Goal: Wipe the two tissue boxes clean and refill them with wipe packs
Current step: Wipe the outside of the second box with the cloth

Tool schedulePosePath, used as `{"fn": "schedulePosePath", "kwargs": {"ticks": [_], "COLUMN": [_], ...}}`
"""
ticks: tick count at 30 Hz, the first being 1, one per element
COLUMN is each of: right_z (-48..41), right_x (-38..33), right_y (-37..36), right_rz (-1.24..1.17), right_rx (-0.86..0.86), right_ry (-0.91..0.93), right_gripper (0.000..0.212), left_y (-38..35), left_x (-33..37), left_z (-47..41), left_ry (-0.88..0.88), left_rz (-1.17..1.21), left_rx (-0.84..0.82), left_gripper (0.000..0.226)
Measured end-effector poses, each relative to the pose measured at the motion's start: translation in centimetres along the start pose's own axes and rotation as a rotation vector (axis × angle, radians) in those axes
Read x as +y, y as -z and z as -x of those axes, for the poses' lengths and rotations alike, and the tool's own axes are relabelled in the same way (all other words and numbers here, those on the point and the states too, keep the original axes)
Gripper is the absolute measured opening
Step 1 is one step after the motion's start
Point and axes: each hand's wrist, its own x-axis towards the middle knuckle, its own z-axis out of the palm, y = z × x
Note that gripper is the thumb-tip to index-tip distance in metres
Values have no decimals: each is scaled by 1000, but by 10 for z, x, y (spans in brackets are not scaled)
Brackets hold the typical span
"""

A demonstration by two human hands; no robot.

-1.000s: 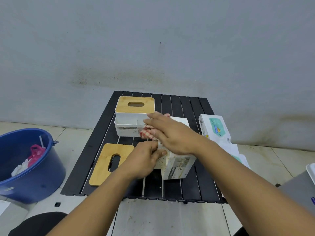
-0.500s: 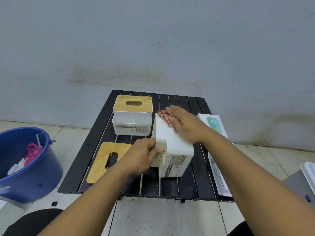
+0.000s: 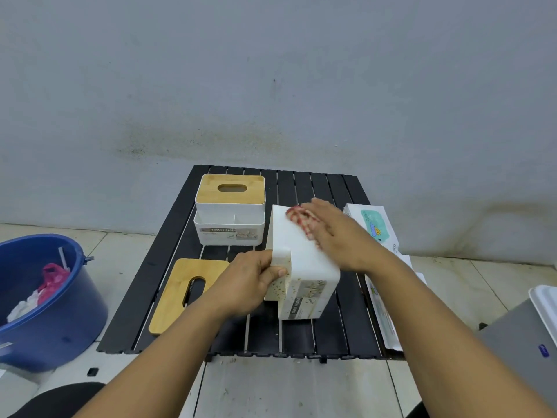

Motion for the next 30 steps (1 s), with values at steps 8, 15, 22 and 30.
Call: {"fn": "schedulePosePath", "kwargs": {"ticks": [8,15,22,30], "right_z": [7,10,10,-8], "right_x": [41,59,38,-11], "right_y": [8,19,22,-1], "right_rz": [-1424,-1731,-1603,-299], "right_rx": [278,375,411,230], "right_ry": [-536,-518,-349,-71], "right_gripper": [28,35,29,36], "left_y": [4,8,6,9], "left_x": [-5,7,31,19], "left_z": [7,7,0,-12], "left_ry": [61,95,266,417], "left_rz": [159,260,843,945], "left_rx": [-97,-19,130,162], "left_gripper": [45,27,23,24]}}
